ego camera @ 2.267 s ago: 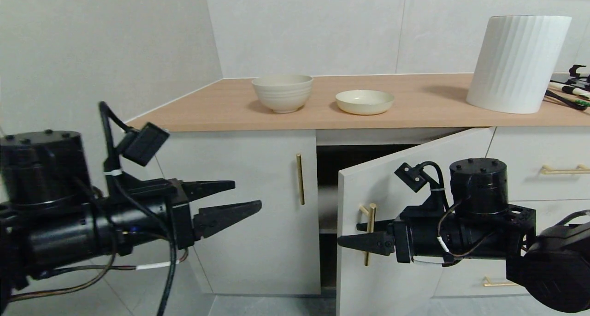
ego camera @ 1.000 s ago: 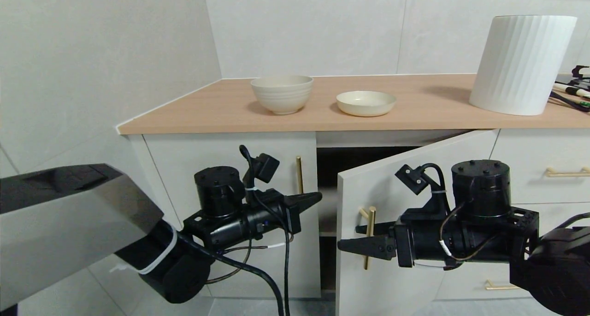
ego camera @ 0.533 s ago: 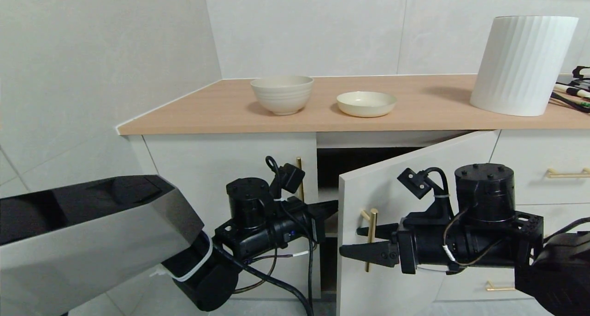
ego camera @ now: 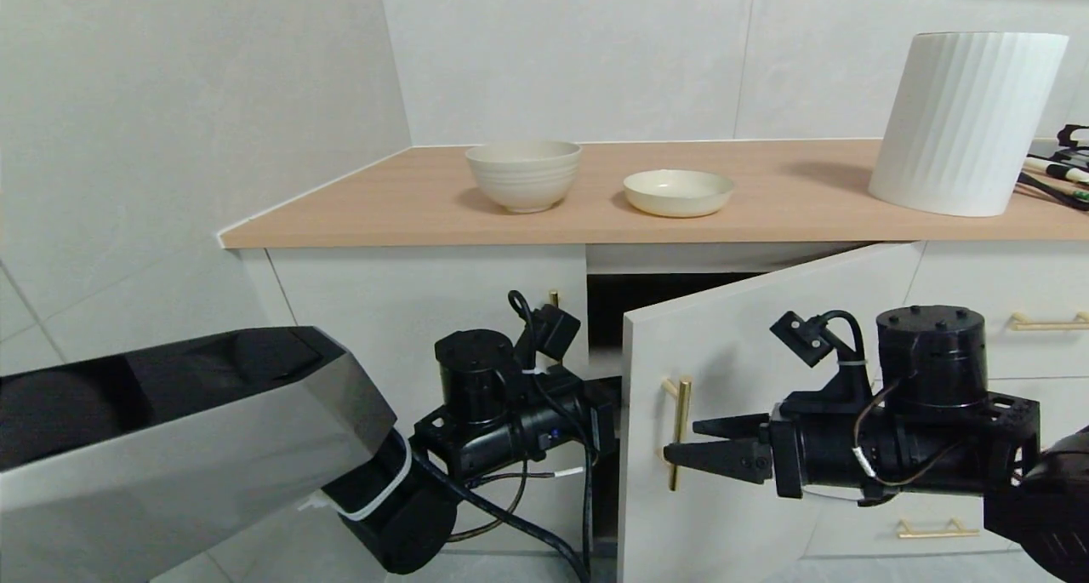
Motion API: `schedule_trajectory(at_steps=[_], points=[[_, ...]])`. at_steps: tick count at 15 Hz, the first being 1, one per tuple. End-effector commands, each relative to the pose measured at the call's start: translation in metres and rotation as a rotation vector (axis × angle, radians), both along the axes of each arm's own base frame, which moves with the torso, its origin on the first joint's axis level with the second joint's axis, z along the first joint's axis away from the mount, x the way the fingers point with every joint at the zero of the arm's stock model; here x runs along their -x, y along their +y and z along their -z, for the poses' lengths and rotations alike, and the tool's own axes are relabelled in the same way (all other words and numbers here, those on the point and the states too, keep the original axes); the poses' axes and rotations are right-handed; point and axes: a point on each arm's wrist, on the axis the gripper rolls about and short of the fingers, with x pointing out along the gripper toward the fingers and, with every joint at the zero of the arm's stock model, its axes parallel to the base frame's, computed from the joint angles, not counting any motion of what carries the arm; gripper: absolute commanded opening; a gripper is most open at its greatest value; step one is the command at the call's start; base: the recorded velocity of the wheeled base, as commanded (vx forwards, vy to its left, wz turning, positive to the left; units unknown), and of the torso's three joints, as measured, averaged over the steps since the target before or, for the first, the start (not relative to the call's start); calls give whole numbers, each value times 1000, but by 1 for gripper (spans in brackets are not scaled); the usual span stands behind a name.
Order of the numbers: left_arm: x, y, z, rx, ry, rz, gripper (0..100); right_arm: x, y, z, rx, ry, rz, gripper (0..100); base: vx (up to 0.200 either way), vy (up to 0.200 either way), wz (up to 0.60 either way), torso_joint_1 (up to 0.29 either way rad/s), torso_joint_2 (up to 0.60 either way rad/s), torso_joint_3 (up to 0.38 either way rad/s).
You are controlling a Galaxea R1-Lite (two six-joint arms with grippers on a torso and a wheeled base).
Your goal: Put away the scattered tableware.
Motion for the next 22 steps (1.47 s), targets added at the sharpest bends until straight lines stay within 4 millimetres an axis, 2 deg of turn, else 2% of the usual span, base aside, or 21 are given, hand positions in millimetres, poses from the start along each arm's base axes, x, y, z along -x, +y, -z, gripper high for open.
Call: schedule_trajectory(at_steps=[1, 5, 8, 9, 12, 14, 17, 22], points=[[2, -5, -3, 8, -8, 16, 0, -2, -13, 2, 6, -1, 52, 100, 0, 0, 0, 0, 0, 0], [3, -5, -5, 12, -10, 18, 0, 41, -37, 1, 65, -70, 44, 100, 0, 0, 0, 0, 0, 0], [4, -4, -8, 4, 2, 18, 0, 67, -49, -2, 99, -103, 131, 100, 0, 0, 0, 0, 0, 0], [5, -4, -8, -10, 20, 18, 0, 81, -55, -4, 110, -109, 156, 100, 0, 0, 0, 0, 0, 0], [9, -11, -9, -23, 37, 42, 0, 102, -65, -17, 108, -113, 159, 100, 0, 0, 0, 0, 0, 0], [11, -13, -8, -28, 43, 48, 0, 108, -68, -25, 116, -116, 156, 100, 0, 0, 0, 0, 0, 0], [10, -18, -11, -34, 53, 57, 0, 108, -68, -24, 134, -134, 146, 100, 0, 0, 0, 0, 0, 0], [6, -24, -20, -37, 56, 57, 0, 108, -68, -23, 139, -127, 146, 100, -200, 0, 0, 7, 5, 1]])
